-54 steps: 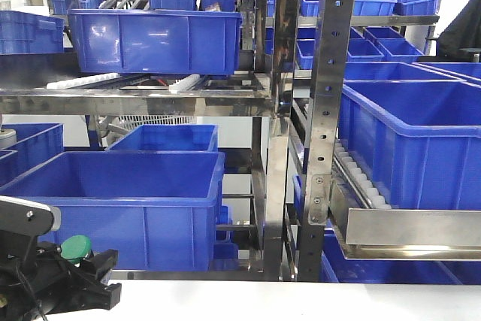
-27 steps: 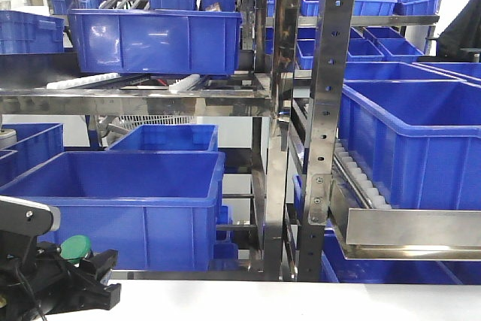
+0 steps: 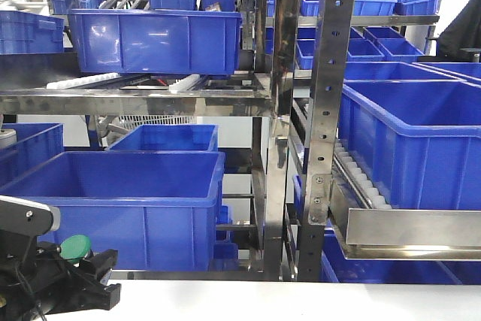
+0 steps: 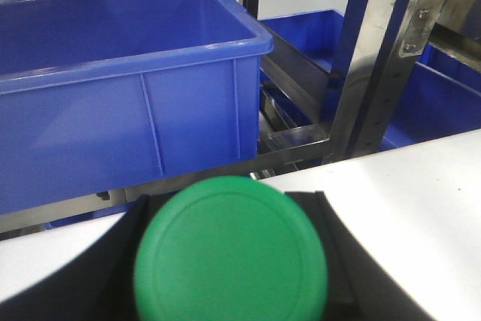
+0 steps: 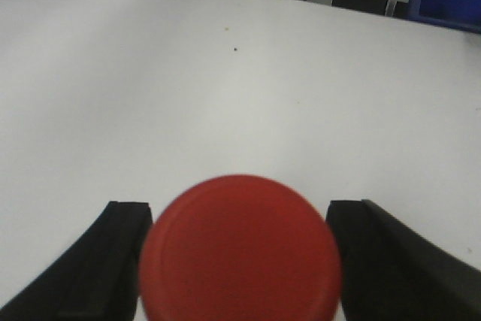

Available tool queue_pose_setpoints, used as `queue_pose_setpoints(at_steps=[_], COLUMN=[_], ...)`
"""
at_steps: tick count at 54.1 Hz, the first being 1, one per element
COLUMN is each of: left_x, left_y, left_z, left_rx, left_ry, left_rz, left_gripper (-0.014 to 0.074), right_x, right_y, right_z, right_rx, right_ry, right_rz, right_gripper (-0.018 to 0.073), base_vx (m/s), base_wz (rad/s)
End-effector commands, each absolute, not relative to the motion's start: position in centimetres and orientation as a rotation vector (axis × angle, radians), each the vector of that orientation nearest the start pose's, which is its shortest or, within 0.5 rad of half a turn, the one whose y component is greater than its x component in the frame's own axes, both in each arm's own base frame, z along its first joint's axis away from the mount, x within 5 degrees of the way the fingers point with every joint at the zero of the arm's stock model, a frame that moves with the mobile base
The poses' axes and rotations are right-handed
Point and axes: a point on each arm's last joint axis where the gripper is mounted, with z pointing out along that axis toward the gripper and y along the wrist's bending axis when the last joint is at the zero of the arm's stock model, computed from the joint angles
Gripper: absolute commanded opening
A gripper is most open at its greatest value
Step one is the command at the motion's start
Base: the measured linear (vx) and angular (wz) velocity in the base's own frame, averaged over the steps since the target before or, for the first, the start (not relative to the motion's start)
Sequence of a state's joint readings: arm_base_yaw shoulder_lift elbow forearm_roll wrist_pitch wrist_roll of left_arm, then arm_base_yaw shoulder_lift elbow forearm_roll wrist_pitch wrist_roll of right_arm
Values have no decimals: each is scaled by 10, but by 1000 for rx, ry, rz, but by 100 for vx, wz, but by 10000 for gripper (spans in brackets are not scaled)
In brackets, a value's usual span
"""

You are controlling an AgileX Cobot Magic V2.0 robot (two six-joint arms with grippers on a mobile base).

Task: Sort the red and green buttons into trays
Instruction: 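Grasp the red-capped button with the right gripper and lift it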

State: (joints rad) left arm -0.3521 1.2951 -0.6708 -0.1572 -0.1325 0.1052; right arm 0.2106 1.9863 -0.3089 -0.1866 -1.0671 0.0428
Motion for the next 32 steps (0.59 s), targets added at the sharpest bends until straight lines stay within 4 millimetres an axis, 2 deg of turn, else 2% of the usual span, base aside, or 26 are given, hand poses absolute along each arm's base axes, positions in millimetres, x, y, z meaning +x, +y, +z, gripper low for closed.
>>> queue_pose_setpoints(at_steps=[1,6,12,26,32], left_x=[256,256,256,256,256], left_y=[-91,-91,-91,-91,-91], left_z=[284,284,284,284,284], left_rx=[253,253,255,255,275], left_ry=[1828,1828,1828,1829,1824], left_rz=[-252,-252,-251,-251,-241], left_gripper=[-7,-7,-7,-7,-7], right_x=[242,242,242,242,239], right_y=[68,68,68,69,69], right_z=[80,80,80,85,96], right_rx=[-355,-355,-358,-281,-241], right_ry=[1970,1970,1965,1941,1889], right_rz=[287,287,290,351,395], right_gripper=[539,520,436,-17,-15], base_vx=[0,0,0,0,0], base_wz=[0,0,0,0,0])
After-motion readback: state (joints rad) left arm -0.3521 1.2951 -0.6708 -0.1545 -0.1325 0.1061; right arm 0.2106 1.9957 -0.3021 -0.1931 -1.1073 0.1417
